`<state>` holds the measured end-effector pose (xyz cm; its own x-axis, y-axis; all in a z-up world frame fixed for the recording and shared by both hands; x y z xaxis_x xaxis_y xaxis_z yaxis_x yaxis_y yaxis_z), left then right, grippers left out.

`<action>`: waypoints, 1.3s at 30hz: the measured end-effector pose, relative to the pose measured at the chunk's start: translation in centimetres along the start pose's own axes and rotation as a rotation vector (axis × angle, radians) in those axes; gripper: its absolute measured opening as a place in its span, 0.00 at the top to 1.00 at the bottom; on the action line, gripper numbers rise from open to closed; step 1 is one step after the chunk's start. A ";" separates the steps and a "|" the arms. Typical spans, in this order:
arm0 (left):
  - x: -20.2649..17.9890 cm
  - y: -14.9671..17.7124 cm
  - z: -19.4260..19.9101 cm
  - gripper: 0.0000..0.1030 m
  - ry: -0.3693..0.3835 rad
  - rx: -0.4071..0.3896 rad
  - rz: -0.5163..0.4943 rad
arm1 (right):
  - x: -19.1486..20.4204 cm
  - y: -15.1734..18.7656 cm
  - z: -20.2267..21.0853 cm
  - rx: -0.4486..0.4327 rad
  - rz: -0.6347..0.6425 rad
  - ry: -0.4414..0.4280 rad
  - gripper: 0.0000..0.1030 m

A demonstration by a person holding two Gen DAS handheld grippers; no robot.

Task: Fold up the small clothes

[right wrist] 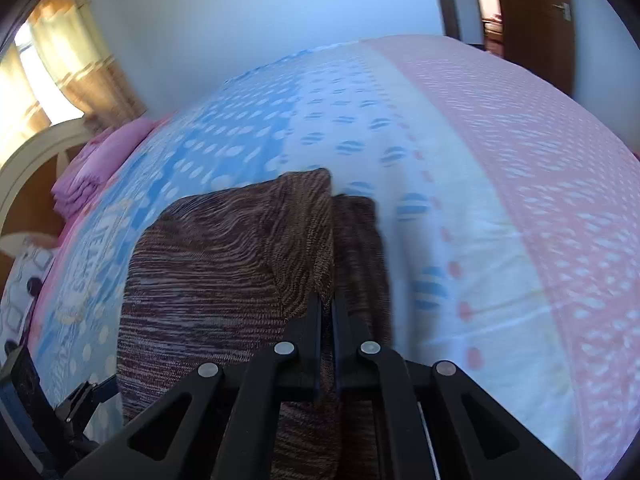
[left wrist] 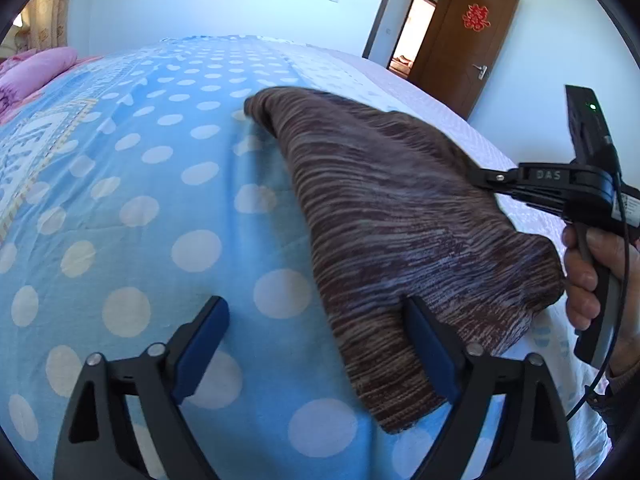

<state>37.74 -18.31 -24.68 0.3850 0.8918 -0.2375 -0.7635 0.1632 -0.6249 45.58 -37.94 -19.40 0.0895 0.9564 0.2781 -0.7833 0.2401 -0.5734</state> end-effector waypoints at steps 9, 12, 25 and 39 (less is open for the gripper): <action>-0.3 0.0 0.0 0.02 0.000 0.012 -0.023 | -1.1 -0.9 0.5 -0.009 0.070 0.101 0.64; -0.1 -0.2 0.3 0.02 0.025 0.000 0.004 | 0.7 -0.6 3.7 -0.053 0.054 -0.039 0.64; 0.6 -0.4 1.0 0.02 0.042 -0.033 0.057 | 1.0 9.5 7.0 0.052 0.029 -0.227 0.64; 0.8 0.5 1.3 0.00 -0.061 0.005 0.006 | -1.5 11.7 6.4 0.181 -0.038 -0.195 0.92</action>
Point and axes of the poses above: each gripper's, at about its wrist camera, not at the fingertips, and z roughly against the way its jaws point, x to its left, y to its underside, the point moved 10 cm from there along -z, roughly the way its jaws point, and after that the axes turned 1 degree about x, right-handed, at the moved point
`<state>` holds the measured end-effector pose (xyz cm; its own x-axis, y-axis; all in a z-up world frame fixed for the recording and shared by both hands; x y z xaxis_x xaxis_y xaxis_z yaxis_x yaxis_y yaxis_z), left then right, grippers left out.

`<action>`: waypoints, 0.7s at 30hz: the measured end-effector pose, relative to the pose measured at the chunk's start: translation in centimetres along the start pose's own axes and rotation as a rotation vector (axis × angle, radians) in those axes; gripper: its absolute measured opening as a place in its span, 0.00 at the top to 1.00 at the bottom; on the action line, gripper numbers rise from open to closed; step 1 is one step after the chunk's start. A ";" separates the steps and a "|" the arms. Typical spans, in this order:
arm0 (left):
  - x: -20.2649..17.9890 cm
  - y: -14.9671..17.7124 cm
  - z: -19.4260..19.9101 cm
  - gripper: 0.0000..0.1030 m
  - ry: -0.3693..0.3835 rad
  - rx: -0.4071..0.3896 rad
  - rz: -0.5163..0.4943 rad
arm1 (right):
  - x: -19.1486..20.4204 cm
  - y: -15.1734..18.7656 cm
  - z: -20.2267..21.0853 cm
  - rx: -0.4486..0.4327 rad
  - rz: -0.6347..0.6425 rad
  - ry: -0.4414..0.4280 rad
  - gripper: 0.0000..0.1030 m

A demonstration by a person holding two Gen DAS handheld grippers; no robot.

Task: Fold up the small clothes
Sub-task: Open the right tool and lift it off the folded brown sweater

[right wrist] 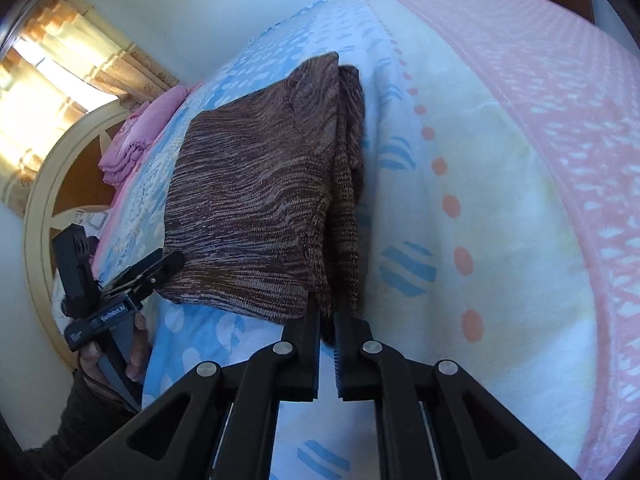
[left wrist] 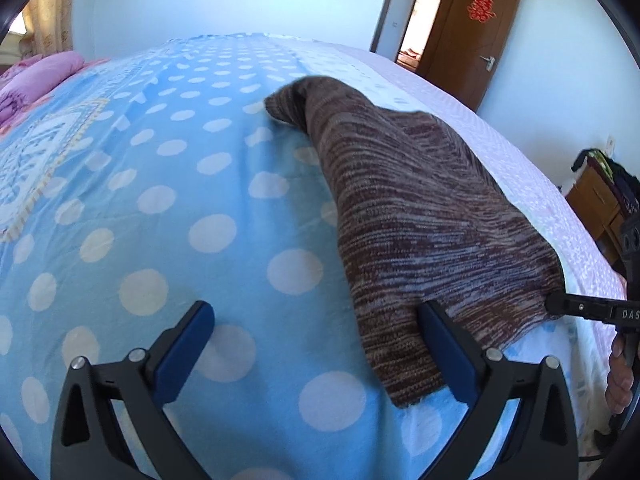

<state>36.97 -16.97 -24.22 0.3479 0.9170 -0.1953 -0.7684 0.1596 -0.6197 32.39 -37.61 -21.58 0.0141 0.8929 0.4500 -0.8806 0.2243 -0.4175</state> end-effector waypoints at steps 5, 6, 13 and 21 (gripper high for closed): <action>0.3 -3.8 3.9 0.00 -0.055 -0.156 -0.017 | 0.6 -3.7 4.1 -0.219 0.120 0.172 0.64; 0.3 -4.9 4.2 0.00 -0.060 -0.177 -0.014 | 1.5 -4.5 4.2 -0.236 0.134 0.139 0.64; -0.9 -12.1 0.0 0.00 -0.145 -0.182 -0.060 | 5.8 -8.7 -2.2 -0.192 0.238 0.038 0.64; 4.8 -7.7 -6.2 0.00 -0.077 -0.011 0.146 | 4.6 -5.7 -6.1 -0.149 0.327 0.090 0.63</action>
Point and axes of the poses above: each gripper's, at about its wrist camera, not at the fingertips, and z roughly against the way its jaws point, x to its left, y to its underside, the point moved 10 cm from there along -z, roughly the way its jaws point, and after that the axes turned 1 degree about x, right-handed, at the moved point
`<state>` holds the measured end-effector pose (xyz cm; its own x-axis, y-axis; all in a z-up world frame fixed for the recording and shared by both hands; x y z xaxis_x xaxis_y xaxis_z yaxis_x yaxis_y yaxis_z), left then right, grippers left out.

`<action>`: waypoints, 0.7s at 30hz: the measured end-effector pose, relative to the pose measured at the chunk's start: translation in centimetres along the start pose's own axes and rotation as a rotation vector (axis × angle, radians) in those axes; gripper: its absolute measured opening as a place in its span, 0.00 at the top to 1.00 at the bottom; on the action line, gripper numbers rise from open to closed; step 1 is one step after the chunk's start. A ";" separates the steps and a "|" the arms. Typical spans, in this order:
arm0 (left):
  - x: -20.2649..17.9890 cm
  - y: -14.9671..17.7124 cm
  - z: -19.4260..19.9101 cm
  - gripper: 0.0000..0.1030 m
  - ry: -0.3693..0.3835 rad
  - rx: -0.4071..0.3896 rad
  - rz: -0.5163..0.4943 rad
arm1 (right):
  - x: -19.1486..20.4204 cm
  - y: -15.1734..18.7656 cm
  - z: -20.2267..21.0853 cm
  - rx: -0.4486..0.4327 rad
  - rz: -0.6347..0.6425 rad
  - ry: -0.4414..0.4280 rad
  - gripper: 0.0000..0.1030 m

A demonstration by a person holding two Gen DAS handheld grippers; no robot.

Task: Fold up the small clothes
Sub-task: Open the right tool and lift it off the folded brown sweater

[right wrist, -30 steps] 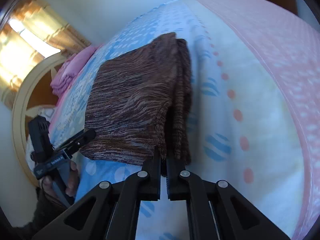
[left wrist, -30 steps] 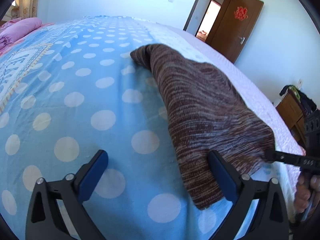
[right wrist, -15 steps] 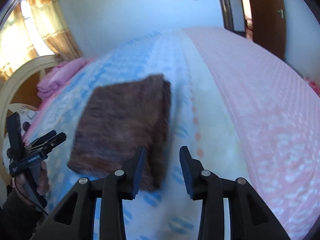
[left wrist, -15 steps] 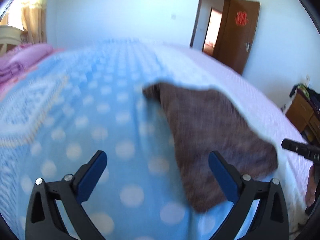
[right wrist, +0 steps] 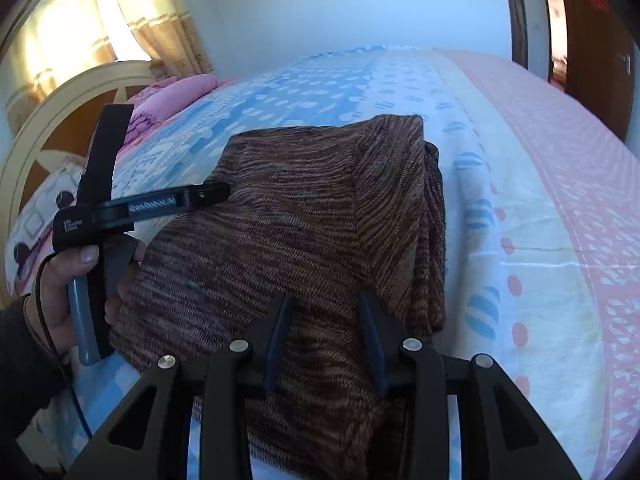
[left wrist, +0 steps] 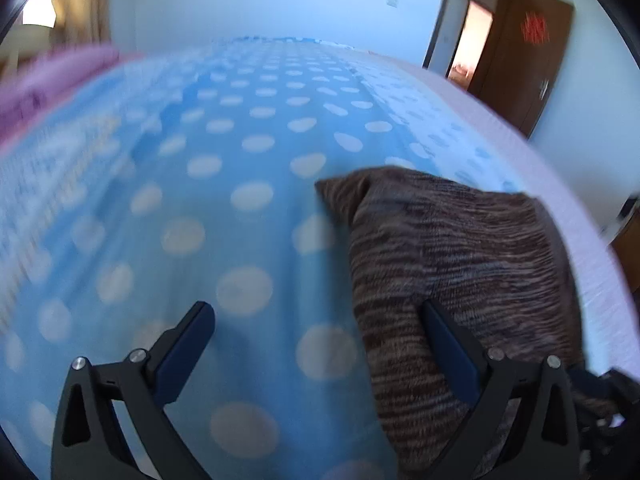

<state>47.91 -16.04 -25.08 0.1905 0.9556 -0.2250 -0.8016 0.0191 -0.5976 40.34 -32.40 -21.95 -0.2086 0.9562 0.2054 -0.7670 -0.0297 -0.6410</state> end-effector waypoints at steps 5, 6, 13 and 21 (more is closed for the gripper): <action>0.0 -0.4 1.2 0.00 0.091 -0.013 0.041 | 0.2 0.0 -0.4 -0.014 0.014 0.019 0.56; -0.3 -0.7 1.6 0.01 0.103 -0.027 0.042 | 0.1 0.0 -0.2 -0.017 0.015 0.015 0.54; -5.8 -3.6 -0.5 0.01 0.339 0.095 0.082 | 0.6 0.3 0.1 -0.029 0.031 0.030 0.51; -3.3 -10.4 -1.7 0.09 0.405 0.064 0.304 | 1.7 0.8 0.2 -0.035 0.055 0.059 0.50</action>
Point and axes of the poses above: each gripper's, at about its wrist camera, not at the fingertips, and z roughly against the way its jaws point, x to its left, y to its underside, the point moved 10 cm from there along -z, roughly the way its jaws point, and after that the axes turned 1 degree about x, right-handed, at the moved point
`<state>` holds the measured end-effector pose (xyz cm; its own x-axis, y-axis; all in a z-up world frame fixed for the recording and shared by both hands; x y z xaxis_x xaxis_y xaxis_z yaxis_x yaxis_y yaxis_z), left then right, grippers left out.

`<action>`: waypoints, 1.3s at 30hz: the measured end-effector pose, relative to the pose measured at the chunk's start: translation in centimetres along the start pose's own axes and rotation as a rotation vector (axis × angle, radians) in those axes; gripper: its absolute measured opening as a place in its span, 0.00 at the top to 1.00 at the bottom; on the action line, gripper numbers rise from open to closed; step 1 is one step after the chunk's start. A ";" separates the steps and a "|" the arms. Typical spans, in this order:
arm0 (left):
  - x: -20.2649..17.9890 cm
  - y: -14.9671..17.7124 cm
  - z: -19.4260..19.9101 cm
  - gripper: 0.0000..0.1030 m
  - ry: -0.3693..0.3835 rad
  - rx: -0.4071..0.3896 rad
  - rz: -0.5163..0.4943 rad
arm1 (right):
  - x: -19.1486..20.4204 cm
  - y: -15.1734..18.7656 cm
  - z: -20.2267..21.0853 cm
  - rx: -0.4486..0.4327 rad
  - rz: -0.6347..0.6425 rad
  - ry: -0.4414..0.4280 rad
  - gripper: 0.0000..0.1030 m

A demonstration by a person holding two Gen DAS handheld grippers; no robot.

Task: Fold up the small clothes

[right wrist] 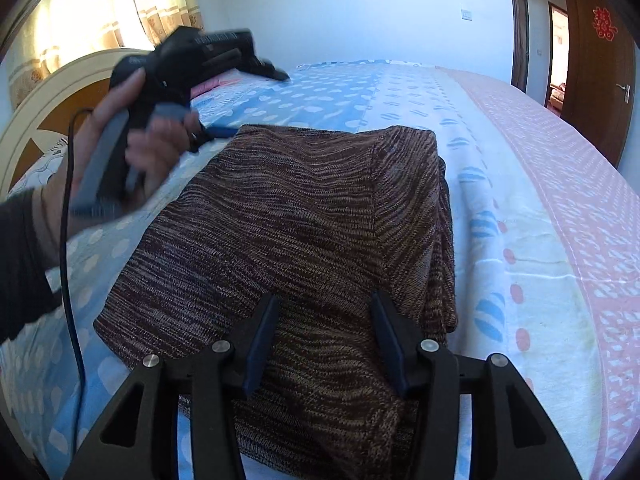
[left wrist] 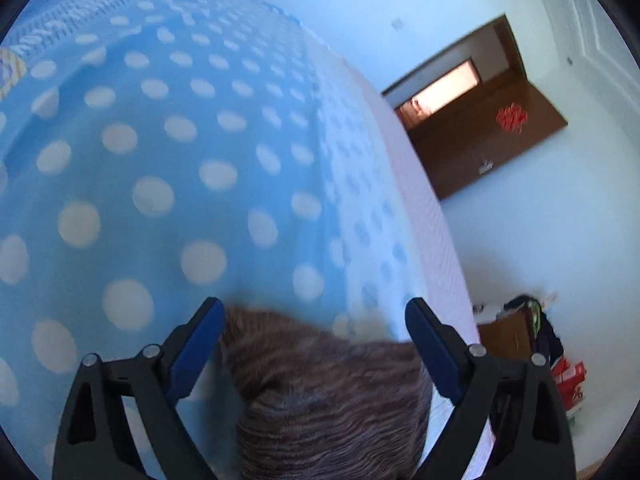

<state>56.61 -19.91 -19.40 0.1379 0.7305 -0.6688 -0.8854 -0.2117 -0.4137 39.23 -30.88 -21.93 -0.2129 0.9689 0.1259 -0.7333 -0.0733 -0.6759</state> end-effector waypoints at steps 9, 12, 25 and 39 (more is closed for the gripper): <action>0.0 2.8 3.6 0.06 -0.145 -0.051 -0.196 | 0.2 0.0 0.2 -0.007 -0.003 -0.012 0.47; 0.3 5.2 2.0 0.05 -0.352 -0.010 -0.363 | 0.1 0.0 0.4 -0.011 -0.013 -0.025 0.46; 3.1 10.7 5.9 0.00 -0.270 -0.027 -0.265 | -6.5 -3.0 4.2 -0.133 -0.242 -0.040 0.46; 2.9 14.7 4.2 0.00 -0.351 -0.012 -0.362 | -12.0 -5.9 -4.2 0.028 -0.380 -0.145 0.46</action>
<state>42.17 -18.20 -24.82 0.2758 0.9323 -0.2341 -0.8027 0.0894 -0.5896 48.82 -41.10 -22.52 -0.0106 0.8851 0.4652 -0.7941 0.2753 -0.5419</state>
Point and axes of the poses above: each gripper's, at about its wrist camera, not at the fingertips, and z roughly against the way its jaws point, x to its left, y to its underside, the point moved 10 cm from there along -z, roughly the way its jaws point, and after that the axes turned 1 degree about x, right-handed, at the moved point
